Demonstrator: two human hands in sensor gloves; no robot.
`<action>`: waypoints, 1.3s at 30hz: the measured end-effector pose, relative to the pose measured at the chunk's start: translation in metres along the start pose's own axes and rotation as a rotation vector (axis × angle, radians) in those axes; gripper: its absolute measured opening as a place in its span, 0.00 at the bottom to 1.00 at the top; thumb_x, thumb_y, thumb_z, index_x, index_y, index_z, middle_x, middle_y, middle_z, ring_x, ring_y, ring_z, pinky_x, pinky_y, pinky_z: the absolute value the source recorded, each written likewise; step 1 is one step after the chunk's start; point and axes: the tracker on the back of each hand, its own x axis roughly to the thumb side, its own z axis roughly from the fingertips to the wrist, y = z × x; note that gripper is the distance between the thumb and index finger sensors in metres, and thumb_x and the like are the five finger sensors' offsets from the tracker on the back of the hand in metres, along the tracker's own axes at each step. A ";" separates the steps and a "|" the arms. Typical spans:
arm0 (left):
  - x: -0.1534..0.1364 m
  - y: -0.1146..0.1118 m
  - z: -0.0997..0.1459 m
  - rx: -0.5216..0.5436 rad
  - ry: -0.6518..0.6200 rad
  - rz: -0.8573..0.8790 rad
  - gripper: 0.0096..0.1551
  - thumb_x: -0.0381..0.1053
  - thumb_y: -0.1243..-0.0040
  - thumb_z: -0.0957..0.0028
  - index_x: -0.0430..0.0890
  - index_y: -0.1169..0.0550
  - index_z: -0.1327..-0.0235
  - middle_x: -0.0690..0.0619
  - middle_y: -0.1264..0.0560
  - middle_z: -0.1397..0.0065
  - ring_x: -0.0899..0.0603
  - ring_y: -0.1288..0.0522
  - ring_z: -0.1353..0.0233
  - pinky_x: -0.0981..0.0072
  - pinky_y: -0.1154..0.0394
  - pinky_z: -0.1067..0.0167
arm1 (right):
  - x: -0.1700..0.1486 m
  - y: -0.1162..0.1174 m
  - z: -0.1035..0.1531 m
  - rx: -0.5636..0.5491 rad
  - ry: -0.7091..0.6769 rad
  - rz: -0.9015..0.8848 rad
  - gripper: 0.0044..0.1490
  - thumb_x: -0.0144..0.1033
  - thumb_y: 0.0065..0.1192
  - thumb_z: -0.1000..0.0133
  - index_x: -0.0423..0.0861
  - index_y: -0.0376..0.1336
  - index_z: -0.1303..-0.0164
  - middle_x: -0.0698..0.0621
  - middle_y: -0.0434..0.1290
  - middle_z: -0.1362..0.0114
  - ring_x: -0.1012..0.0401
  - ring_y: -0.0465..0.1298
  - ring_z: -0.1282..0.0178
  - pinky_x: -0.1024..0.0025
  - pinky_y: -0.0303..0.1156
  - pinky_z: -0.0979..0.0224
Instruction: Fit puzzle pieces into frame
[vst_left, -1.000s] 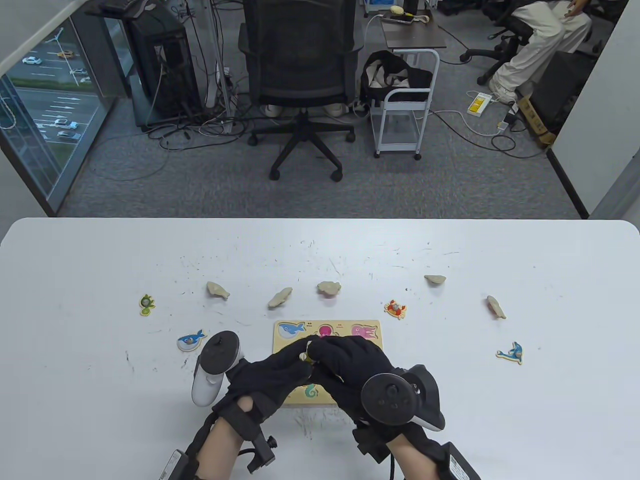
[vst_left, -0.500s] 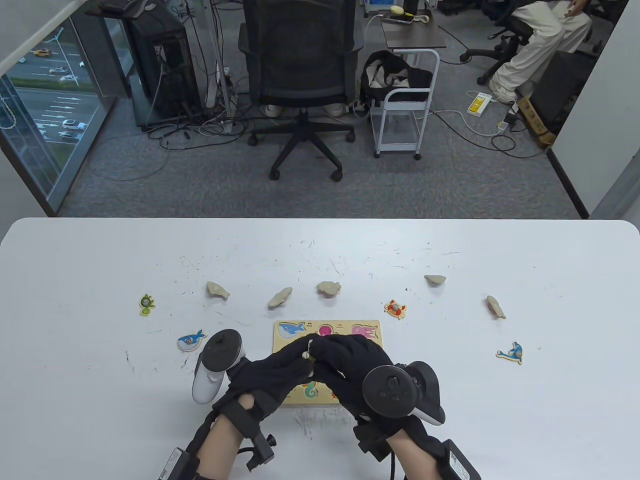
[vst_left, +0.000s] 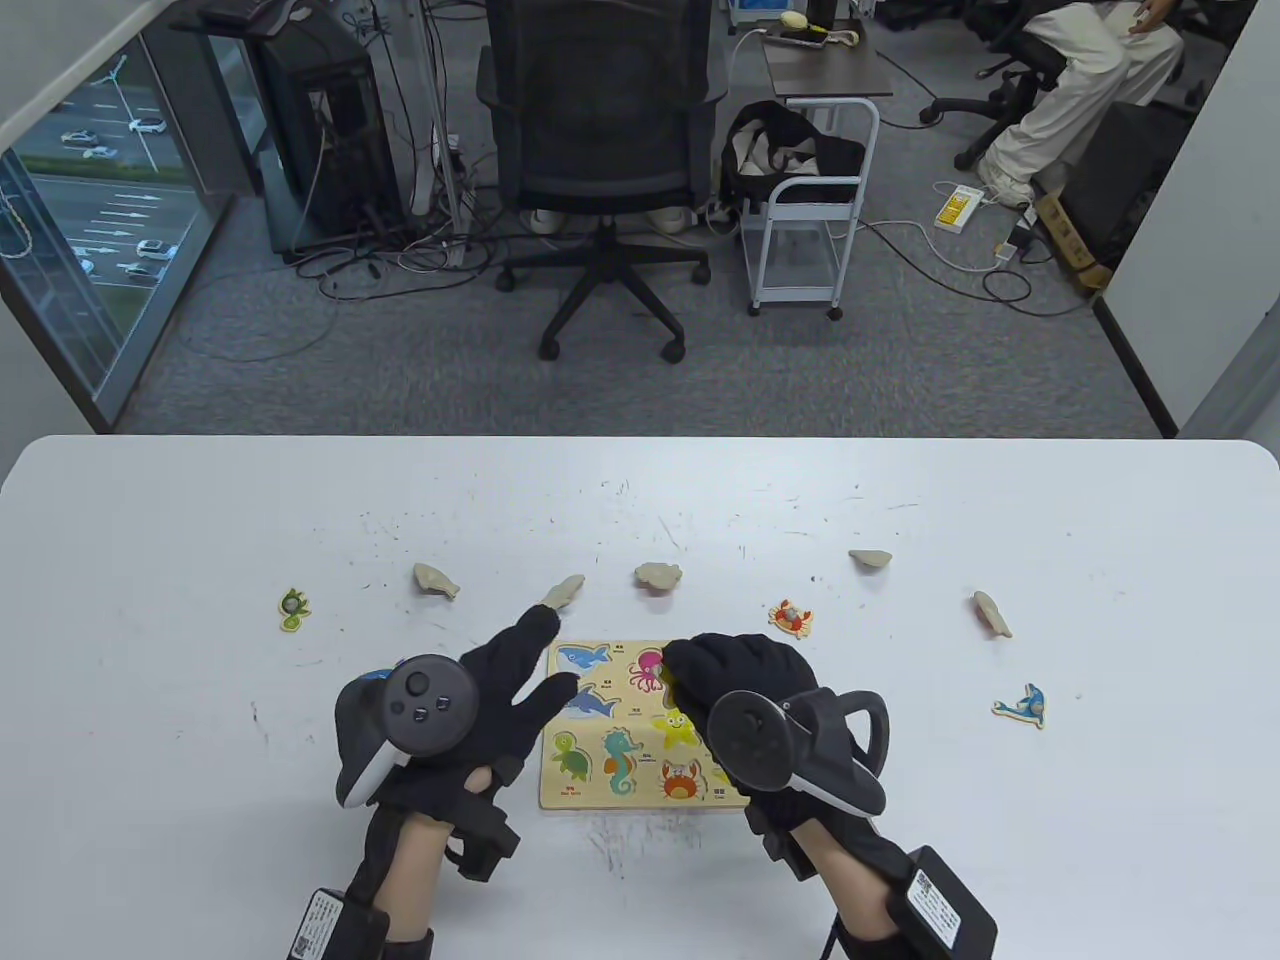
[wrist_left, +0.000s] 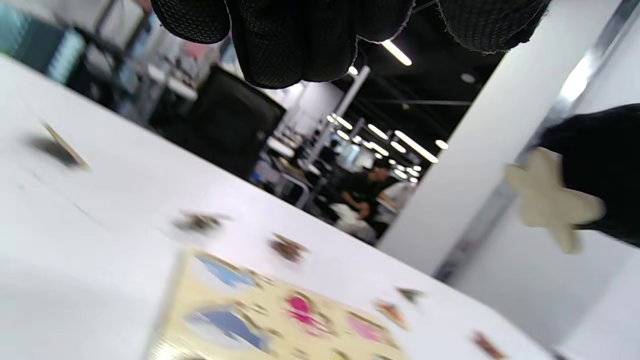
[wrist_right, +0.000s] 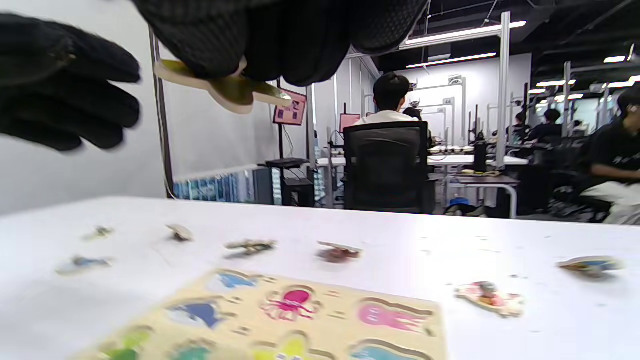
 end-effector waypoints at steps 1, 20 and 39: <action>-0.003 0.003 0.001 0.029 0.023 -0.086 0.43 0.72 0.46 0.45 0.58 0.36 0.16 0.52 0.29 0.15 0.41 0.29 0.18 0.40 0.35 0.21 | 0.001 0.004 -0.003 0.020 0.004 0.036 0.28 0.47 0.72 0.45 0.62 0.65 0.35 0.59 0.74 0.30 0.59 0.77 0.34 0.55 0.69 0.23; -0.009 0.004 0.000 0.073 0.128 -0.417 0.45 0.73 0.51 0.45 0.60 0.40 0.14 0.51 0.37 0.09 0.37 0.41 0.11 0.35 0.43 0.18 | 0.013 0.101 -0.032 0.320 0.024 0.290 0.27 0.48 0.71 0.46 0.63 0.65 0.35 0.61 0.75 0.30 0.60 0.77 0.34 0.56 0.68 0.22; -0.009 0.004 0.000 0.055 0.119 -0.401 0.44 0.73 0.52 0.45 0.61 0.40 0.14 0.52 0.36 0.09 0.37 0.40 0.12 0.35 0.43 0.19 | 0.021 0.118 -0.037 0.377 0.018 0.341 0.27 0.48 0.71 0.46 0.64 0.66 0.36 0.62 0.76 0.31 0.61 0.77 0.34 0.56 0.69 0.23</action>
